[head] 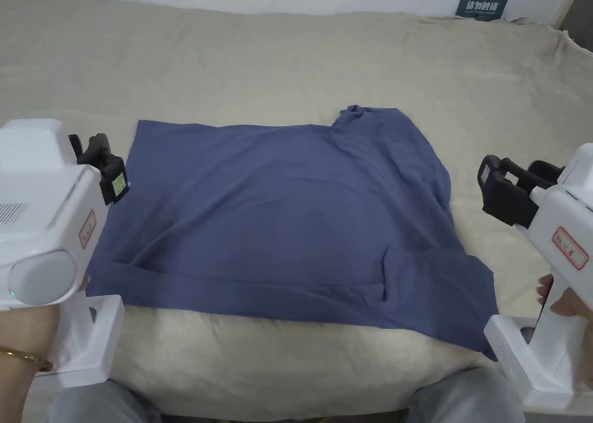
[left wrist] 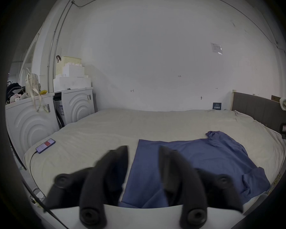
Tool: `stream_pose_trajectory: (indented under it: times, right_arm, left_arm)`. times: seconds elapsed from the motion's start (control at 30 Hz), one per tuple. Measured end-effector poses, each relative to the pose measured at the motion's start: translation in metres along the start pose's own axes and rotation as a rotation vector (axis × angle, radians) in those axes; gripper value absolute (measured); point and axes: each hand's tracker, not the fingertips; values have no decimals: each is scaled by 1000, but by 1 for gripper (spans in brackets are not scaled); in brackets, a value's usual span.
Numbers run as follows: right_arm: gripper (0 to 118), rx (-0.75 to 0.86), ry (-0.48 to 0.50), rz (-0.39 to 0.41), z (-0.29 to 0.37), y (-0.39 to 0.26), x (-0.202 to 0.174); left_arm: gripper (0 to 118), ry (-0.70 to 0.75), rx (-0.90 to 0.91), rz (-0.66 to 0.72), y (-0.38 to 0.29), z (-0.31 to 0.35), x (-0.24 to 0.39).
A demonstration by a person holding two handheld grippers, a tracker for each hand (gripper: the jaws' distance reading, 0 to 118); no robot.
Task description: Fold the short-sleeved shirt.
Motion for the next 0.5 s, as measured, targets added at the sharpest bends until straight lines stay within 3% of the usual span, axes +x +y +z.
stream_pose_trajectory:
  times: [0.07, 0.13, 0.5]
  right_arm:
    - [20, -6, 10, -5, 1, -2, -1]
    - [3, -3, 10, -15, 1, -6, -1]
    - [0, -7, -3, -13, 1, -16, -2]
  left_arm:
    - [4, -3, -3, -8, -5, -2, 0]
    - [0, -11, -12, -12, -7, -1, -1]
    - [0, -20, -53, 14, -21, 2, -3]
